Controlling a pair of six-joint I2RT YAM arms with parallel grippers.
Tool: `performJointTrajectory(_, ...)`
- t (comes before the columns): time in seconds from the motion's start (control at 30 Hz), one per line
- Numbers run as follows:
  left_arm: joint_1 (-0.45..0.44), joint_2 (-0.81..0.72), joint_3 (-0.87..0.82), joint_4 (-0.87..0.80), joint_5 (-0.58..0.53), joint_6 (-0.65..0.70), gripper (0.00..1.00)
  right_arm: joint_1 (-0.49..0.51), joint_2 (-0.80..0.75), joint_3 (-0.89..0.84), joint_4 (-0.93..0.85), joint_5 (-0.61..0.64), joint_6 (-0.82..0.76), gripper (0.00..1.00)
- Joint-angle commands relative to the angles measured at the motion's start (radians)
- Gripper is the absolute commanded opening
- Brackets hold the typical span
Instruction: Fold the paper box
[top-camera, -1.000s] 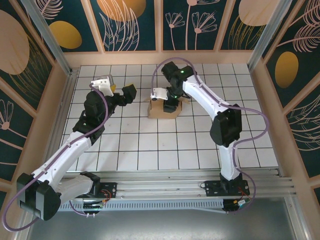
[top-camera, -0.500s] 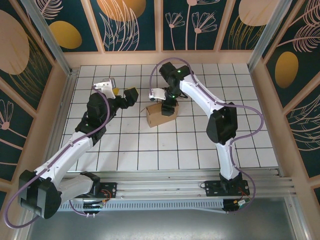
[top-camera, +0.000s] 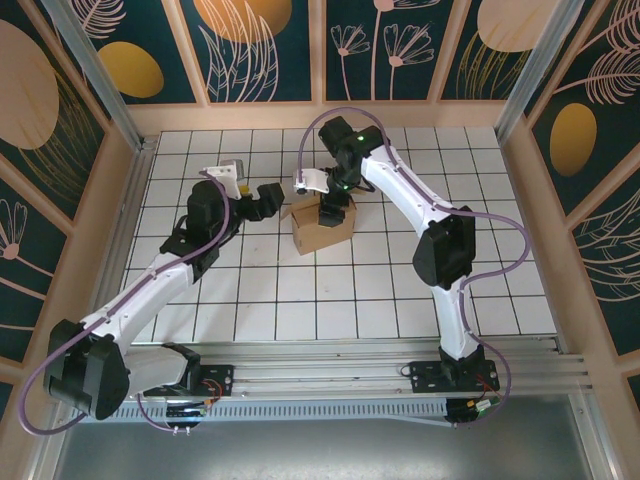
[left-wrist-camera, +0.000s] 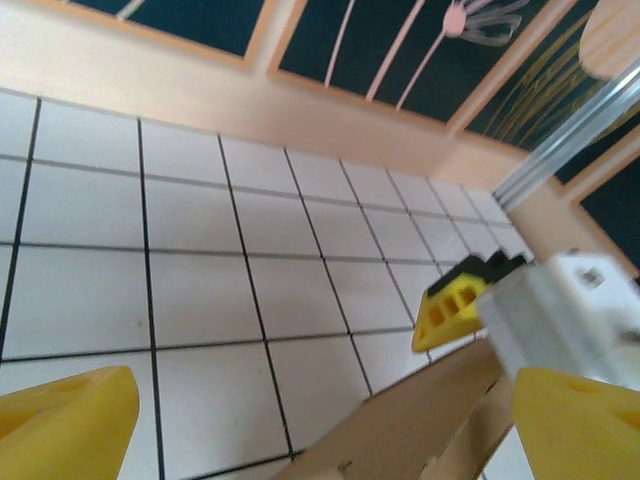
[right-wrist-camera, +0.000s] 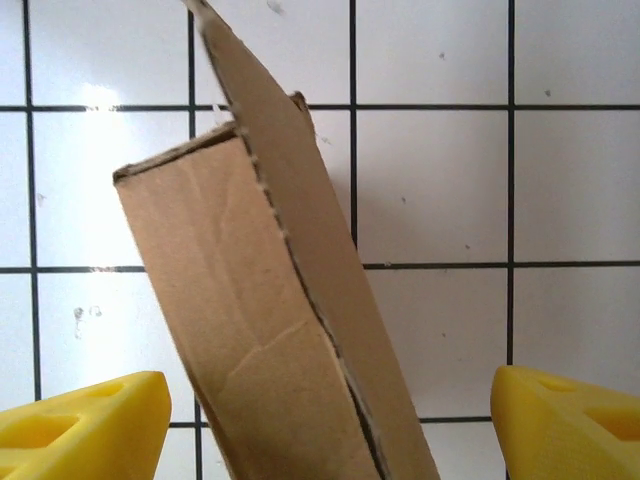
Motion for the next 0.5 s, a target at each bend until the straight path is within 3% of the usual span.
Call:
performJointTrajectory(0.0, 0.000, -0.004, 0.037, -0.084, 0.048, 0.043, 0.94, -0.024, -0.059, 0.040, 0.007, -0.111, 0.011, 0.86)
performJointTrajectory(0.13, -0.012, -0.015, 0.077, -0.164, 0.029, 0.068, 0.90, -0.051, -0.111, 0.020, 0.029, -0.226, 0.012, 0.89)
performJointTrajectory(0.23, -0.029, 0.006, 0.138, -0.270, 0.001, 0.073, 0.87, -0.155, -0.189, -0.073, 0.117, -0.373, 0.050, 0.87)
performJointTrajectory(0.33, -0.043, 0.023, 0.195, -0.350, 0.001, 0.054, 0.82, -0.277, -0.313, -0.286, 0.331, -0.476, 0.189, 0.84)
performJointTrajectory(0.47, -0.053, 0.044, 0.241, -0.417, 0.026, 0.025, 0.73, -0.416, -0.442, -0.538, 0.592, -0.524, 0.416, 0.80)
